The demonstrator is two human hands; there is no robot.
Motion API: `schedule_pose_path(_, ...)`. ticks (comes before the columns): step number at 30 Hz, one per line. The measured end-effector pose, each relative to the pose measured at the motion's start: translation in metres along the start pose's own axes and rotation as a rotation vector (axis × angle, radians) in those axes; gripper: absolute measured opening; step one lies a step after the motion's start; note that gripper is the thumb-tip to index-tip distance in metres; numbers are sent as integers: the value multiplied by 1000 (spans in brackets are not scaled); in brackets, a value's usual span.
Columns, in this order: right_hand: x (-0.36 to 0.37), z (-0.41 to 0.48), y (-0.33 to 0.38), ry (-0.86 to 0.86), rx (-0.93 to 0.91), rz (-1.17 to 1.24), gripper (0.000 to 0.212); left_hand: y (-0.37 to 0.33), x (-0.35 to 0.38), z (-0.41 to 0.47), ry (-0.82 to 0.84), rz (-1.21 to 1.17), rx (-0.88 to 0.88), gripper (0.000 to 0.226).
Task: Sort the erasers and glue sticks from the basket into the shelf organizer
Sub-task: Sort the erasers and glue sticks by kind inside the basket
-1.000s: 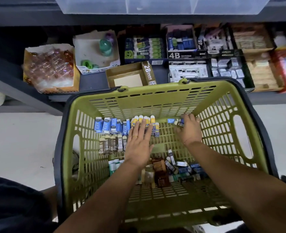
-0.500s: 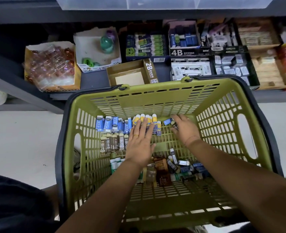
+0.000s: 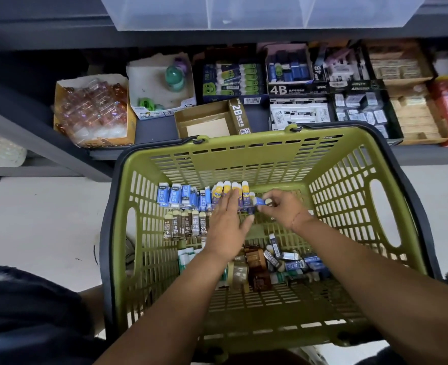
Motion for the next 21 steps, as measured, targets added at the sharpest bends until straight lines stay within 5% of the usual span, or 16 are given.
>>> schedule_pose_path(8, 10, -53, 67, 251, -79, 298, 12, -4, -18, -23, -236, -940, -344, 22)
schedule_pose_path(14, 31, -58, 82, 308, 120, 687, 9, 25, -51, -35, -557, -1109, -501, 10)
schedule_pose_path(17, 43, -58, 83, 298, 193, 766, 11, 36, -53, -24, -551, -1101, -543, 36)
schedule_pose_path(21, 51, -61, 75, 259, 245, 820, 33, 43, -49, -4, -557, -1033, -554, 38)
Point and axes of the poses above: each hand's wrist, its own z-axis towards the middle knuckle, its own x-axis out of the palm, y = z × x, the point moved 6 cm from there along z, towards the middle knuckle, and after that the axes turned 13 degrees about -z, right-handed, at the moved point
